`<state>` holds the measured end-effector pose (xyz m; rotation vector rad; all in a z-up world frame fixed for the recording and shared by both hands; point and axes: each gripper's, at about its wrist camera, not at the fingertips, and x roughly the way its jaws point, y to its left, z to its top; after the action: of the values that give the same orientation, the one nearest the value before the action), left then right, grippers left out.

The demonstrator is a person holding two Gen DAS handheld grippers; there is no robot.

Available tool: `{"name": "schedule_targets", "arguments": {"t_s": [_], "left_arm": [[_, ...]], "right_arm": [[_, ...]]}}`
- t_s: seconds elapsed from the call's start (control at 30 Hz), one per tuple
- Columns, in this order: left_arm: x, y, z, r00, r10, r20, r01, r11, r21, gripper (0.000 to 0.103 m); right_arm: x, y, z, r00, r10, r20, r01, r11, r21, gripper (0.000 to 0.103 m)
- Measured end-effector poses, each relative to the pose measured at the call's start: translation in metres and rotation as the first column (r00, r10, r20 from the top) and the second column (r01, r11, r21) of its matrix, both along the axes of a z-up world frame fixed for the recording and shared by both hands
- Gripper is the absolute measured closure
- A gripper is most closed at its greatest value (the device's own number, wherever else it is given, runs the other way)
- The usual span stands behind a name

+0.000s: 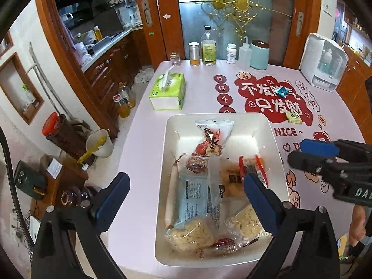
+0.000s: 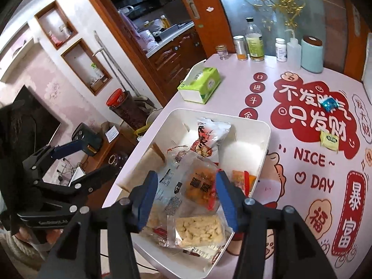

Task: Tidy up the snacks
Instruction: 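Carry both snacks to the white tray and open both tools to drop them, then move both tools back toward the blue wrapper and green packet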

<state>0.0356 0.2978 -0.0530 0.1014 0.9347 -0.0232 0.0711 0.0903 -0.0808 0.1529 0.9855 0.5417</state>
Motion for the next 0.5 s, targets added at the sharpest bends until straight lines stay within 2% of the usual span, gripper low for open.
{"name": "schedule_targets", "arguments": {"t_s": [0.2, 0.5], "left_arm": [[0.004, -0.008, 0.0, 0.998, -0.057, 0.014, 0.057, 0.998, -0.015, 0.005], [0.008, -0.039, 0.007, 0.985, -0.168, 0.046, 0.167, 0.986, 0.014, 0.005]], "right_arm": [[-0.008, -0.018, 0.004, 0.995, -0.096, 0.005, 0.095, 0.995, 0.005, 0.051], [-0.011, -0.055, -0.001, 0.974, -0.223, -0.024, 0.223, 0.975, 0.013, 0.051]]}}
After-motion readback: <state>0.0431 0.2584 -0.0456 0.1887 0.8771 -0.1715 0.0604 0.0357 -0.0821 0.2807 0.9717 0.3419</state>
